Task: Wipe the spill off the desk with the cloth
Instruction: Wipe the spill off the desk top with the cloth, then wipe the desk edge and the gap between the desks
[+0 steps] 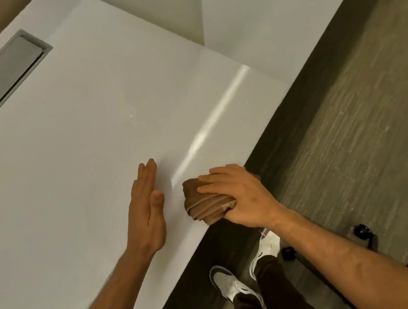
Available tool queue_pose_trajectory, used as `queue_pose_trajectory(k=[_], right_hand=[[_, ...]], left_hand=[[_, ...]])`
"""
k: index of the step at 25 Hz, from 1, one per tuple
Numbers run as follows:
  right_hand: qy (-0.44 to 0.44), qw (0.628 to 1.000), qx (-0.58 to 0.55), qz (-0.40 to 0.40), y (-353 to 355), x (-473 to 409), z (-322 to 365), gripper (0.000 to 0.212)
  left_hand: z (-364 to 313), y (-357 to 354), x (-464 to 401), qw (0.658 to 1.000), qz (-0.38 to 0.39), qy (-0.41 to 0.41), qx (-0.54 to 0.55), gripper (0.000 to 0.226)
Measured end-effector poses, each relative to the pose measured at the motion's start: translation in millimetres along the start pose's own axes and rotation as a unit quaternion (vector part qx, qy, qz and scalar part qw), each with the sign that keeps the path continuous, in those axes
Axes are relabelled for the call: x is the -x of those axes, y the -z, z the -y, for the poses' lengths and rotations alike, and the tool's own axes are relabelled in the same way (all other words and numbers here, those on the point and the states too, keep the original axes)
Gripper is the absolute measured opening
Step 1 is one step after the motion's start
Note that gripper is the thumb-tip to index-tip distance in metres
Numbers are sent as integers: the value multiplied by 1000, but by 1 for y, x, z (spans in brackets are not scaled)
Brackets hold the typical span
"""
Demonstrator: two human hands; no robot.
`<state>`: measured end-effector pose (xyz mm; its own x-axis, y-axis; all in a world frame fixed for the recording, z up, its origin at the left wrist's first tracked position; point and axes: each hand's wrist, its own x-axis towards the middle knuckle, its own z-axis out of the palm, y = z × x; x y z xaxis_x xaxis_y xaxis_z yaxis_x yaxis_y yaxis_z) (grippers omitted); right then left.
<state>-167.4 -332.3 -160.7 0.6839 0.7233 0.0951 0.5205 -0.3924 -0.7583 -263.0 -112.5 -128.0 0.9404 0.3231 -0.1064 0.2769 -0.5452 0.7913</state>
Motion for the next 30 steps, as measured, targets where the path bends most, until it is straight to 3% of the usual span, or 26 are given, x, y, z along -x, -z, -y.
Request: queue_pose_trajectory(k=[3, 6, 9, 12, 15, 18, 21, 26, 28, 30], right_hand=[[-84, 988, -33, -122, 39, -4, -26, 57], [-168, 946, -150, -234, 72, 9, -44, 59], [-252, 846, -337, -329, 97, 36, -63, 57], [-296, 744, -445, -400, 107, 58, -75, 58], [-334, 703, -473, -413, 100, 63, -88, 55], [-338, 683, -499, -412, 100, 46, -104, 52], [-334, 689, -502, -401, 98, 26, -111, 55], [-323, 666, -513, -434, 93, 20, -113, 52], [-332, 644, -525, -446, 89, 21, -114, 47], [-362, 597, -546, -462, 77, 23, -115, 43]], left_hand=[[-23, -28, -35, 997, 46, -53, -22, 96], [-44, -56, -68, 992, 78, -91, -44, 89], [-70, -85, -111, 980, 128, -114, -99, 79], [-93, -108, -156, 956, 172, -164, -173, 69], [-102, -131, -183, 913, 234, -206, -263, 69], [-97, -144, -197, 888, 209, -249, -325, 73], [-91, -146, -199, 879, 204, -258, -344, 73], [-93, -146, -199, 874, 209, -257, -356, 72], [-90, -146, -200, 873, 201, -264, -358, 72], [-84, -145, -201, 872, 192, -269, -362, 72]])
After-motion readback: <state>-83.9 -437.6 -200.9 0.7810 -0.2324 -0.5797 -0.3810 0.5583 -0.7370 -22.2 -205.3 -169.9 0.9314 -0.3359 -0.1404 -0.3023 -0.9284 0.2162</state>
